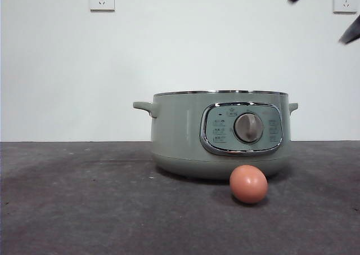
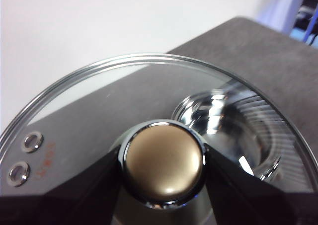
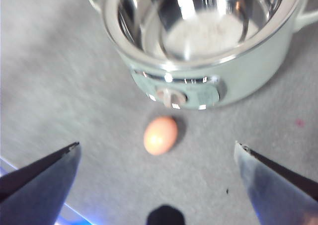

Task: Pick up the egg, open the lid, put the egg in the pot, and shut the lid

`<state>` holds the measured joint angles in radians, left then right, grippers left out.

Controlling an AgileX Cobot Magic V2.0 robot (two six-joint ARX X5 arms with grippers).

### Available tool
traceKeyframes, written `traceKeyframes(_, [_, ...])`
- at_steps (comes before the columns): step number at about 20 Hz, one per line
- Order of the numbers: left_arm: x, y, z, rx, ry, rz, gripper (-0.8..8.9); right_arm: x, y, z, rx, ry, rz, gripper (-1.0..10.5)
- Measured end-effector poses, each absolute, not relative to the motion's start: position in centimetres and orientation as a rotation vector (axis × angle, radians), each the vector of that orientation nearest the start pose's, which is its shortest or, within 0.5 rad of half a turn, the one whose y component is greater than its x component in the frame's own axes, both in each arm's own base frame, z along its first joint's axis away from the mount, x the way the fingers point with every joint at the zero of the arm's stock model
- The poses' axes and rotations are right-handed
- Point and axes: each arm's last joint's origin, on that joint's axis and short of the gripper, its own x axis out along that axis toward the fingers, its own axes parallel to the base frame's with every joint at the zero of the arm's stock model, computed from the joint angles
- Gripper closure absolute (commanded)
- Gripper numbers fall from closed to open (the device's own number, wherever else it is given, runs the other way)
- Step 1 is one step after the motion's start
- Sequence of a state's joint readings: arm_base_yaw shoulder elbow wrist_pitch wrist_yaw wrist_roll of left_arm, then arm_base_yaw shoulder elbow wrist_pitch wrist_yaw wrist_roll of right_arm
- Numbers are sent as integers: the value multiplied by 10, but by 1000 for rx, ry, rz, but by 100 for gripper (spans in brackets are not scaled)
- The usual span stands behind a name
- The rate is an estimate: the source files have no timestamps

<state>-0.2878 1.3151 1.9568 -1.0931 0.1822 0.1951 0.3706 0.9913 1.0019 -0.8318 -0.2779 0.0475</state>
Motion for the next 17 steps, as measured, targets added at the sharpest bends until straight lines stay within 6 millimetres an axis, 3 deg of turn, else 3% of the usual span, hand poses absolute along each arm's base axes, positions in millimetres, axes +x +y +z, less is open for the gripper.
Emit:
traceKeyframes(3, [165, -52, 516, 232, 409, -443, 821, 177, 97, 303, -6, 873, 614, 258])
traceKeyframes(8, [117, -37, 522, 234, 393, -443, 821, 169, 126, 244, 2, 927, 530, 258])
traceKeyframes(12, [97, -31, 519, 231, 389, -436, 821, 168, 143, 229, 24, 904, 476, 258])
traceKeyframes(17, [70, -24, 512, 215, 405, -439, 821, 184, 163, 198, 8, 974, 422, 258])
